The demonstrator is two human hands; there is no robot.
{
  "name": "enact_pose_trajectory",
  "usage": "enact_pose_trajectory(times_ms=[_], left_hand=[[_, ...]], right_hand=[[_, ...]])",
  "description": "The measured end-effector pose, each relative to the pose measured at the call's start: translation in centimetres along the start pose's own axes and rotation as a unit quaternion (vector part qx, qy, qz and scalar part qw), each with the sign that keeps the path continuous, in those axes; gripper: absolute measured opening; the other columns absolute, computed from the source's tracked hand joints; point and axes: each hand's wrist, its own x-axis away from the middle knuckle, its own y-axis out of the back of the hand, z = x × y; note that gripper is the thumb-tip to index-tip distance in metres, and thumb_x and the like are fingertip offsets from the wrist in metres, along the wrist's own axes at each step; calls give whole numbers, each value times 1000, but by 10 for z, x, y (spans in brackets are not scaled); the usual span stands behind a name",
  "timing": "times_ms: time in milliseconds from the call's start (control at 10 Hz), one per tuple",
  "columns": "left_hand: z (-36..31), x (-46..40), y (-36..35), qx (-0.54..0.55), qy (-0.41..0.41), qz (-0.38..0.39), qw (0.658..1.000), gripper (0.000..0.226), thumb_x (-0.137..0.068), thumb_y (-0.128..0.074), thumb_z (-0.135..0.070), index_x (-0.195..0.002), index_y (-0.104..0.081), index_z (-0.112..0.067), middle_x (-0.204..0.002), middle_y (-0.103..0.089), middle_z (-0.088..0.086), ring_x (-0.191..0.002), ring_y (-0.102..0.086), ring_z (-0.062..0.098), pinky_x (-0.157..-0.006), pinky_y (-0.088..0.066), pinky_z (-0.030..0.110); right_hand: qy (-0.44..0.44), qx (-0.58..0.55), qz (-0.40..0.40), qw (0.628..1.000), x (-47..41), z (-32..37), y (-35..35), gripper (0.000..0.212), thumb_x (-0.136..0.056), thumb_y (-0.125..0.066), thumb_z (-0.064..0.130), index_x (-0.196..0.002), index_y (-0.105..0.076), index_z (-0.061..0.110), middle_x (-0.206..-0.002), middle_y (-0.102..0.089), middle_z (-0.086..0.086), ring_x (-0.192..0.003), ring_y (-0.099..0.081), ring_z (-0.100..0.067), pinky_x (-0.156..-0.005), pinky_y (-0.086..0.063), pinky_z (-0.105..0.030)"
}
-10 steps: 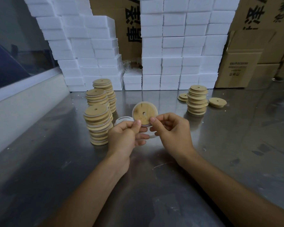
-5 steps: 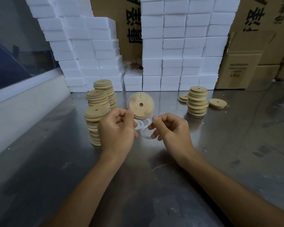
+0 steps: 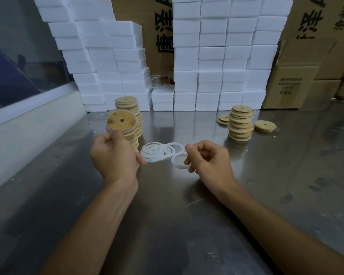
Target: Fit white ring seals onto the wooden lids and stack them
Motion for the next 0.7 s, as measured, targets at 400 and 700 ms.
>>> enact_pose_trajectory(times_ms=[400, 700], left_hand=[[8, -7, 3, -31, 23, -2, 999, 16, -93, -49, -18, -78, -51, -12, -56, -50, 13, -24, -45, 17, -32, -27, 14], [4, 0, 1, -9, -76, 34, 996, 30, -88, -55, -26, -59, -55, -19, -43, -43, 13, -35, -45, 28, -38, -38, 33]], right_hand=[[-1, 6, 4, 1000, 1, 0, 0, 24, -94, -65, 21, -81, -65, 0, -62, -70, -5, -49, -60, -10, -48, -45, -16], [6, 10, -2, 1000, 2, 3, 0, 27, -94, -64, 23, -80, -65, 0, -63, -69, -9, -50, -61, -13, -50, -47, -19]])
